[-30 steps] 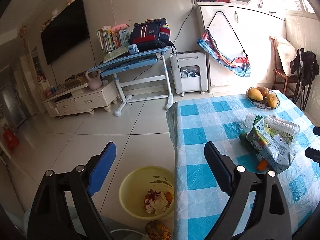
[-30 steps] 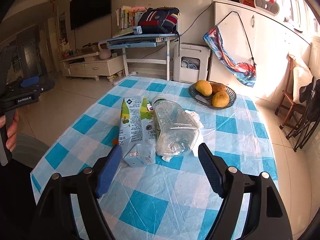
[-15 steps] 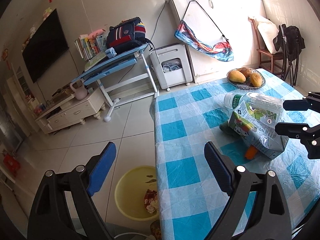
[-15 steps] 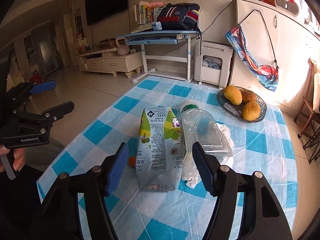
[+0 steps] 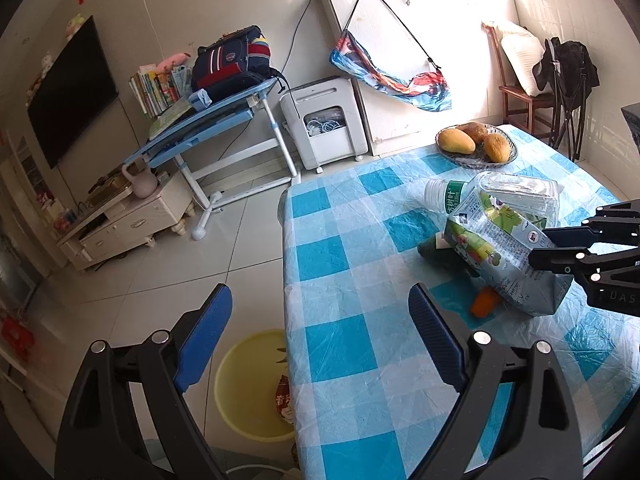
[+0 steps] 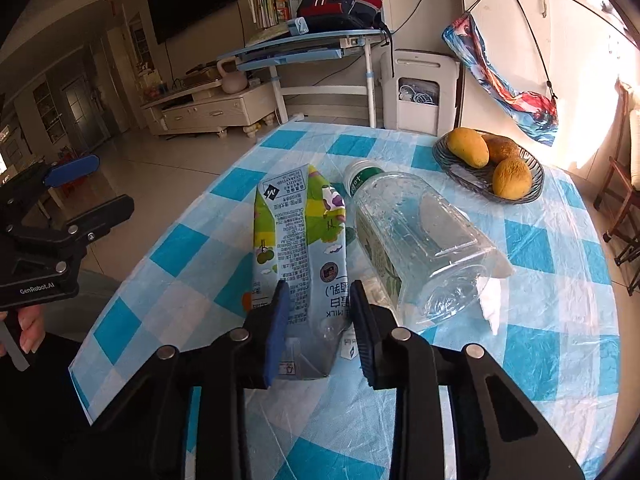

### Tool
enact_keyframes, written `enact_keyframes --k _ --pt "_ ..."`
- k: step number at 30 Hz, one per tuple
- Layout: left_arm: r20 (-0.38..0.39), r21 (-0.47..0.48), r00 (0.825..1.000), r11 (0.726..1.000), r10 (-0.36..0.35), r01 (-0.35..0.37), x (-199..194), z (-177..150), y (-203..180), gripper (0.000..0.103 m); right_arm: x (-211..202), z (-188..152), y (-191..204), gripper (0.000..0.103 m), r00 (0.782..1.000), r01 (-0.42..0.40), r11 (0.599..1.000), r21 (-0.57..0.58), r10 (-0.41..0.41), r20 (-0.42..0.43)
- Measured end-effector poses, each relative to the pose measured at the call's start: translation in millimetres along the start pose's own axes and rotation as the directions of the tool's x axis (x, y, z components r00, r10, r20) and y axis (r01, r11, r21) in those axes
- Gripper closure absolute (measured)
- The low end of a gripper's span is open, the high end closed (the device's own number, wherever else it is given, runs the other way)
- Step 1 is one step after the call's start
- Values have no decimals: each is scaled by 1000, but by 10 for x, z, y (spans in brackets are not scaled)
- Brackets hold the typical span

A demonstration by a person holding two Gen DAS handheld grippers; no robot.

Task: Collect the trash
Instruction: 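Grasp the light blue milk carton with the right gripper, then grasp the orange peel with the left gripper while the right gripper holds the carton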

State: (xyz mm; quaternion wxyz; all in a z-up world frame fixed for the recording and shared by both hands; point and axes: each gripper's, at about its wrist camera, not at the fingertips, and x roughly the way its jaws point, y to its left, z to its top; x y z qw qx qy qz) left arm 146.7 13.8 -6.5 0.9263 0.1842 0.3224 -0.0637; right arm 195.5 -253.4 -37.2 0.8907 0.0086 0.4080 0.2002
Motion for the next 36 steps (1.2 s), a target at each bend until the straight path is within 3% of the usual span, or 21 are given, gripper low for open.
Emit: enact_keyframes --k 4,5,8,9,14,18,23,29,31,34,36 --pt "-15 33 999 999 -32 33 77 52 -165 16 -140 -152 -175 84 999 -32 999 38 34 -37" --pt "-17 42 999 998 -35 36 95 67 -217 16 -142 -148 -231 80 998 -45 997 69 47 -32" --pt "-33 42 998 997 -57 59 140 86 -323 16 -114 -109 -269 42 994 -102 984 143 104 -8" --pt "-39 44 997 997 -63 65 153 84 -350 16 -59 -88 -206 40 994 -105 986 133 109 -24" --pt "-70 62 995 995 -72 77 231 57 -431 16 175 -101 30 46 994 -87 995 45 90 -66" --pt "-94 57 990 992 -107 113 305 57 -457 16 -48 -167 -97 47 994 -74 995 67 79 -70" --pt "-114 81 971 973 -209 218 388 105 -708 16 -471 -463 -340 47 995 -16 994 106 26 -92" --pt "-184 132 955 957 -232 258 652 122 -1133 17 -408 -673 -533 47 989 12 986 168 14 -148" --pt "-203 133 948 952 -244 274 709 119 -1205 24 -377 -686 -495 41 989 6 988 155 16 -144" --pt "-246 126 929 941 -278 315 783 83 -1263 46 -376 -691 -441 35 991 31 992 121 -15 -131" --pt "-253 106 915 931 -314 349 771 77 -1260 70 -375 -694 -440 34 992 51 992 113 -37 -120"
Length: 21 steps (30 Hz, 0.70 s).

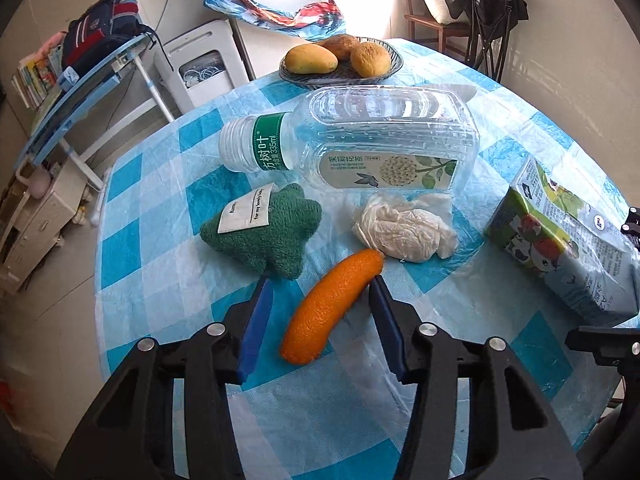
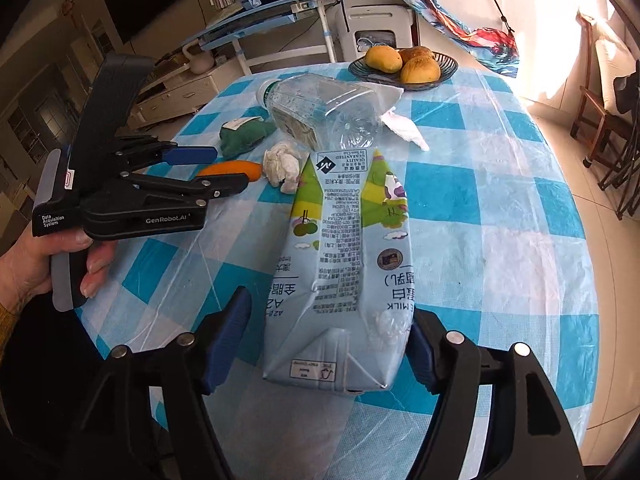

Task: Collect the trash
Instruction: 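Grasp the orange peel with the left gripper while the right gripper holds the carton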

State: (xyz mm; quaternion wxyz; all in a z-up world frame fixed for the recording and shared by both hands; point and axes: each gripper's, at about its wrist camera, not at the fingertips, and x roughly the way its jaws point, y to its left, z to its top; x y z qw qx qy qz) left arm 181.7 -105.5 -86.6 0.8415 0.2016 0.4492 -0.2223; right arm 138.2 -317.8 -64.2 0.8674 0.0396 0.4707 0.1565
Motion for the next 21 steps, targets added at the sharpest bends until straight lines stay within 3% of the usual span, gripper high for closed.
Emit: enact_keyframes --k 2,4,5,11,21 --pt "-9 -7 1000 1000 -10 10 -7 -22 4 86 2 0 -10 34 1000 13 1000 4 -13 14" --pt "-9 -12 1000 1000 -22 22 -42 -47 26 87 24 -3 -15 37 1000 17 1000 4 -17 16" --pt "-1 -17 1000 999 -29 29 -81 -61 46 87 34 -3 -19 47 1000 16 1000 5 -16 17" --pt "95 -99 994 994 -45 54 -472 -156 328 88 9 -6 15 47 997 -65 997 43 63 42" --pt "189 -268 980 963 61 -9 -924 -378 923 88 6 1 325 47 986 -145 989 0 144 85"
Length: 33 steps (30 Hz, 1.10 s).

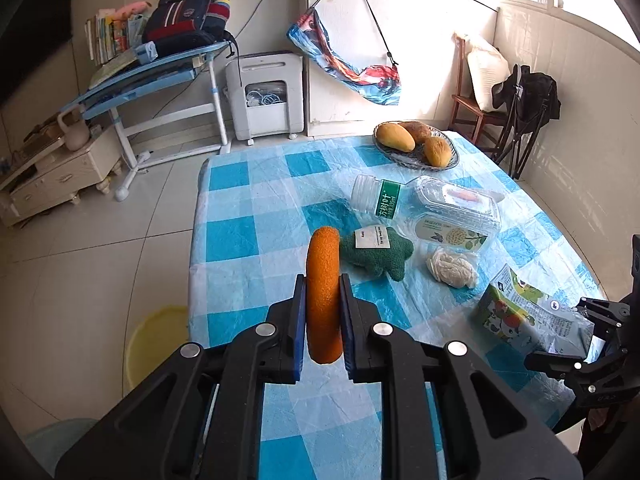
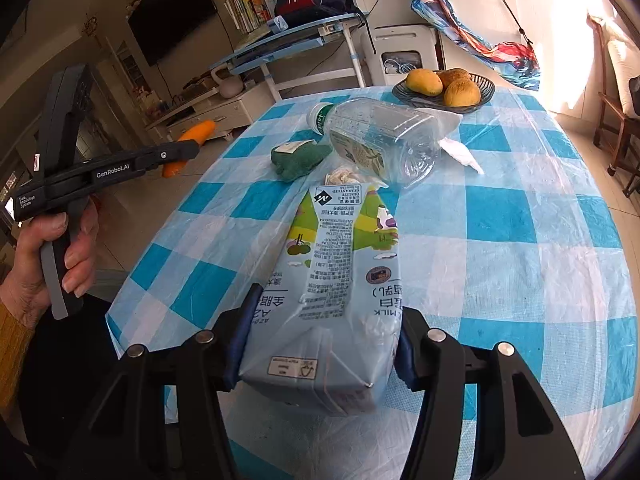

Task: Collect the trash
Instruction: 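Grasp the orange peel with the left gripper while the right gripper holds the carton, then carry the carton and orange peel to the yellow basin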

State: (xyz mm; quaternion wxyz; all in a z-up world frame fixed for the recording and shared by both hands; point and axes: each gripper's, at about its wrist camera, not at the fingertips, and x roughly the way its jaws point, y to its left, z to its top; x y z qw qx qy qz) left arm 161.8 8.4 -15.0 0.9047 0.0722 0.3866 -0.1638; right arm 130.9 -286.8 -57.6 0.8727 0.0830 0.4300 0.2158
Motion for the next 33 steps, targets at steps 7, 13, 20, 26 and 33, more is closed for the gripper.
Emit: enact_keyframes --k 7,13,20,26,33 --pt "20 -81 998 995 63 -61 -106 -14 307 88 40 -15 115 47 998 -57 998 6 57 11" --pt "16 -126 996 988 90 -87 -146 -53 447 88 65 -16 189 47 991 -136 990 38 135 23" --pt "9 -143 994 984 107 -105 -152 -70 484 88 89 -28 251 47 984 -175 983 50 174 21" --pt "1 -170 993 978 120 -118 -166 -84 544 88 74 -27 281 47 979 -204 977 65 203 28" --pt "-43 -154 987 975 154 -159 -85 -127 729 88 75 -18 370 47 972 -234 969 74 232 33"
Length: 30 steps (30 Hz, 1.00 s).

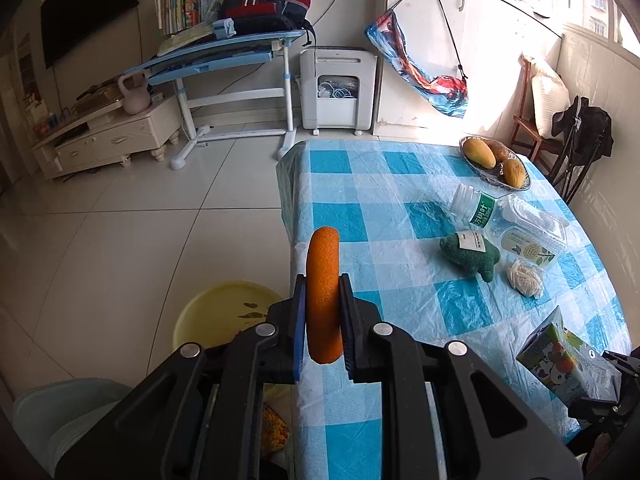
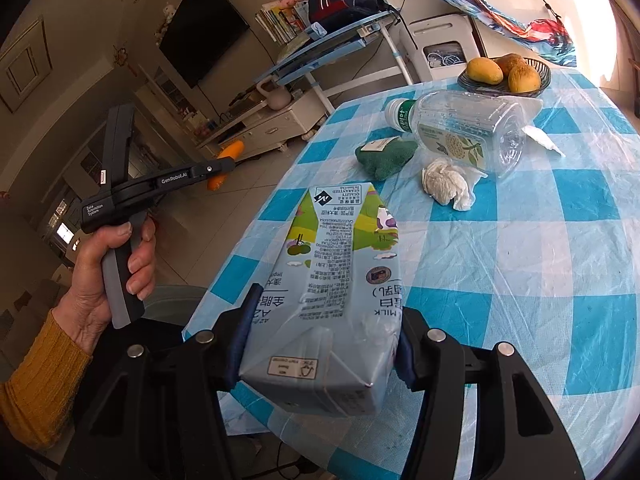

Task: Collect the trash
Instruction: 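Carry the carton and orange peel to the yellow basin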

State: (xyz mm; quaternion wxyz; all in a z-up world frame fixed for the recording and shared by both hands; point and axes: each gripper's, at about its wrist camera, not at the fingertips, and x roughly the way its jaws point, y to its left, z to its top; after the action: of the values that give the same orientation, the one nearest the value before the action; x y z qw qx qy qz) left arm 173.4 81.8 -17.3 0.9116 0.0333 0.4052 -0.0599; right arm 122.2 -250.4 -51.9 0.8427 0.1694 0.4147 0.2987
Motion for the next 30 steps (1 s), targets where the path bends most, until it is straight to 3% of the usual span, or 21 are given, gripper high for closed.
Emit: enact_keyframes --k 5,12,20,30 --pt "-24 -98 1000 995 5 -7 53 -5 399 88 99 33 169 47 1000 -16 999 -32 16 -11" --pt "-46 -281 999 960 -5 -8 156 -37 872 88 466 224 480 47 996 -84 995 -49 83 -12" --pt "-56 -388 998 920 26 -46 215 -67 1121 88 941 487 927 47 988 -152 980 -131 148 -37" --pt "-15 -461 995 882 99 -95 103 -41 1353 88 1469 777 1176 47 984 -173 961 -217 157 -86"
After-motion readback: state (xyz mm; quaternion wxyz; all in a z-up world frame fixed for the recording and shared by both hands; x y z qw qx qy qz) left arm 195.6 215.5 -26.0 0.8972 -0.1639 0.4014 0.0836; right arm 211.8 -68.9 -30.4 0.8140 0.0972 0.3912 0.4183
